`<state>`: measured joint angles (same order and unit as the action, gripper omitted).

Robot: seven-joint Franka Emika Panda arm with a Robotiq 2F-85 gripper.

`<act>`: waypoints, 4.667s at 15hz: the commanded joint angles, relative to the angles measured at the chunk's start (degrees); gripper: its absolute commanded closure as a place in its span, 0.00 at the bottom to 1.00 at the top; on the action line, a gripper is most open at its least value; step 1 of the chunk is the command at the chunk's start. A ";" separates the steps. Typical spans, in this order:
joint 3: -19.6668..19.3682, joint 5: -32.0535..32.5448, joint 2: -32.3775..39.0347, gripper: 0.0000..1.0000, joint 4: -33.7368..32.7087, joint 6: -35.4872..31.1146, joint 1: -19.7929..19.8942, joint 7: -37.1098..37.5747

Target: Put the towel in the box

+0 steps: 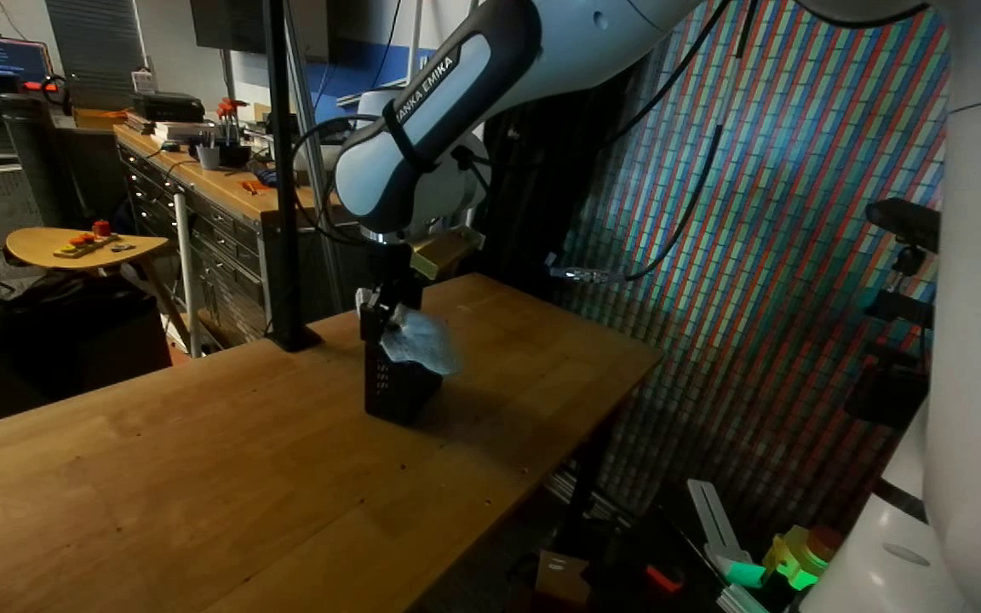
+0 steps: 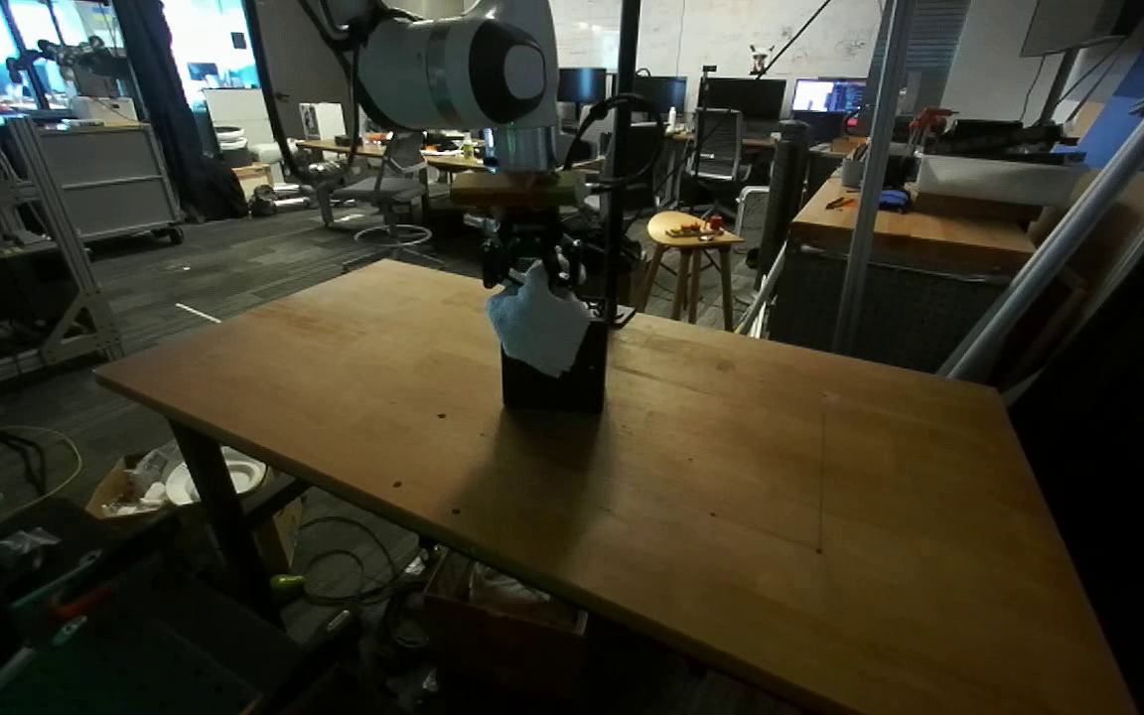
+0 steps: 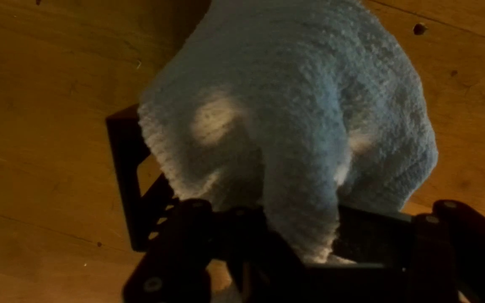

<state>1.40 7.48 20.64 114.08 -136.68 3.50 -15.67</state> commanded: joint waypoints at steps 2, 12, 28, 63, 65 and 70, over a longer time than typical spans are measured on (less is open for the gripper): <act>2.37 -3.26 -0.46 0.97 5.04 -5.92 0.17 -3.06; 4.62 -9.47 -4.66 0.47 10.42 -7.61 0.63 -6.70; 1.66 0.89 -17.23 0.38 8.81 4.23 -1.78 -7.40; 2.89 1.95 3.55 0.95 1.88 -4.48 0.47 -16.42; 2.99 1.09 3.20 0.95 2.44 -4.83 1.05 -17.09; 2.72 0.15 -0.51 0.95 4.83 -4.50 1.49 -17.00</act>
<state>3.63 8.79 21.59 117.03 -139.92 3.95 -31.37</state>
